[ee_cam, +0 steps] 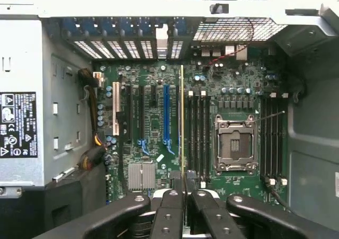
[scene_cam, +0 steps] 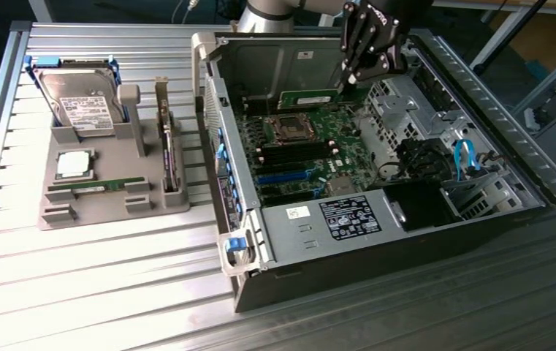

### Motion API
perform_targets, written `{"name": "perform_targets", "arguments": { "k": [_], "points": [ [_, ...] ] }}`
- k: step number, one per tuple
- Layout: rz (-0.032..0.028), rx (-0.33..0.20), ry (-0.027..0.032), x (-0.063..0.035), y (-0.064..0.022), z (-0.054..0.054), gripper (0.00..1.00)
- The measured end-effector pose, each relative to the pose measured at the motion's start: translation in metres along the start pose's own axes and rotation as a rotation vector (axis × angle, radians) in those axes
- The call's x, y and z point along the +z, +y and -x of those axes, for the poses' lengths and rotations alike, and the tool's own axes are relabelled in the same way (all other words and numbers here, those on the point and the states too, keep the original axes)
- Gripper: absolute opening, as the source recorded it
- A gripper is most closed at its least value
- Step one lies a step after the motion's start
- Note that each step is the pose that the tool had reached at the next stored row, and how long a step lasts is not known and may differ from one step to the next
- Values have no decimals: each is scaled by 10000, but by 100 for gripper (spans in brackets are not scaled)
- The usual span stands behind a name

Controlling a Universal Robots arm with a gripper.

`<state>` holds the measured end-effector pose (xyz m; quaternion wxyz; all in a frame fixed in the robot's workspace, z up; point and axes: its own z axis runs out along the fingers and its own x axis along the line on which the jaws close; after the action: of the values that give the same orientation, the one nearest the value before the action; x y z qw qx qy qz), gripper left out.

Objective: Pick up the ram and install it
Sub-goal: 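Pick up the ram and move it above insertion slot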

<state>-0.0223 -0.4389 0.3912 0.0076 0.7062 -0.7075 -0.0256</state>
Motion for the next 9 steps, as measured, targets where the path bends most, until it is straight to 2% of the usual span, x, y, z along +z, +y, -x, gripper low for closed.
{"name": "perform_targets", "arguments": {
  "k": [9],
  "points": [
    [1,1,1,6,0,185,12]
  ]
}}
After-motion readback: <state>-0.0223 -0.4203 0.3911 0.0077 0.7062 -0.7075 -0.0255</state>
